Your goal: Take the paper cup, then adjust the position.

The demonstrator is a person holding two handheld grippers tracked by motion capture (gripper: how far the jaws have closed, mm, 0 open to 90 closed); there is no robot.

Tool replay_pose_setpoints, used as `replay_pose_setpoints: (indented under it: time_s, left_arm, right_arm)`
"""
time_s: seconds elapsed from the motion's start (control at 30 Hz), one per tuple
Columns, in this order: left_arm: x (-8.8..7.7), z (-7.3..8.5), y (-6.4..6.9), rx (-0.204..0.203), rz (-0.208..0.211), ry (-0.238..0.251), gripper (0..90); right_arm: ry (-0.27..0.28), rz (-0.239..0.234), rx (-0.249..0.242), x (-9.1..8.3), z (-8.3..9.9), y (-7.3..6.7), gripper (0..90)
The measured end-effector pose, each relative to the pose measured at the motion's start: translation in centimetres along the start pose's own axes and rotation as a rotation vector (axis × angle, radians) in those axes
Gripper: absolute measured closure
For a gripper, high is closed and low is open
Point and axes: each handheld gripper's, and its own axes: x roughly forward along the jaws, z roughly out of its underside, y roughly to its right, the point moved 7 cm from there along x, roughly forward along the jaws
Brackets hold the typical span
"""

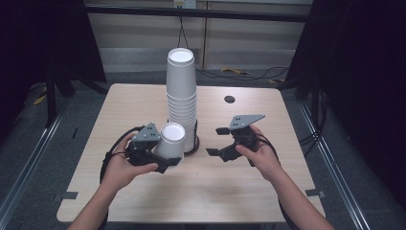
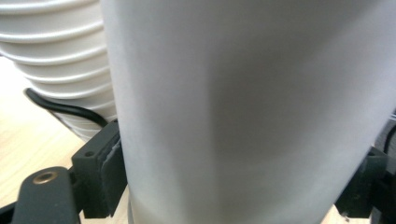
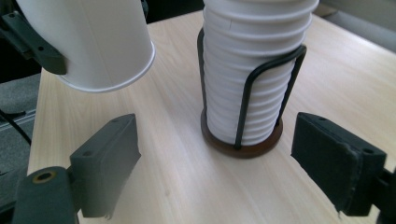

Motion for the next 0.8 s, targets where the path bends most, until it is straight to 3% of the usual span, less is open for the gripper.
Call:
replay_pose_setpoints:
  time_s: [0.17,0.23,0.4,0.63,0.8]
  left_arm:
    - [0.8,0.1,0.5,0.027,0.013,-0.040,16.0]
    - [1.0,0.1,0.7,0.032,0.013,-0.049,16.0]
    - [1.4,0.2,0.8,0.042,0.026,-0.067,16.3]
    - [2.3,0.3,1.1,0.057,0.039,-0.116,16.3]
    - [2.9,0.1,1.3,0.068,0.048,-0.148,16.5]
  right_arm:
    - [-0.029,-0.020,-0.038,-0.2,0.4,-0.5,15.0]
    - [-0.027,-0.063,-0.043,-0.3,0.5,-0.9,13.2]
    - [-0.049,-0.062,-0.048,-0.5,0.9,-1.0,13.5]
    - [-0.072,-0.095,-0.082,-0.9,1.3,-1.1,13.5]
    - [-0.056,-0.115,-0.079,-1.2,1.3,-1.3,13.4]
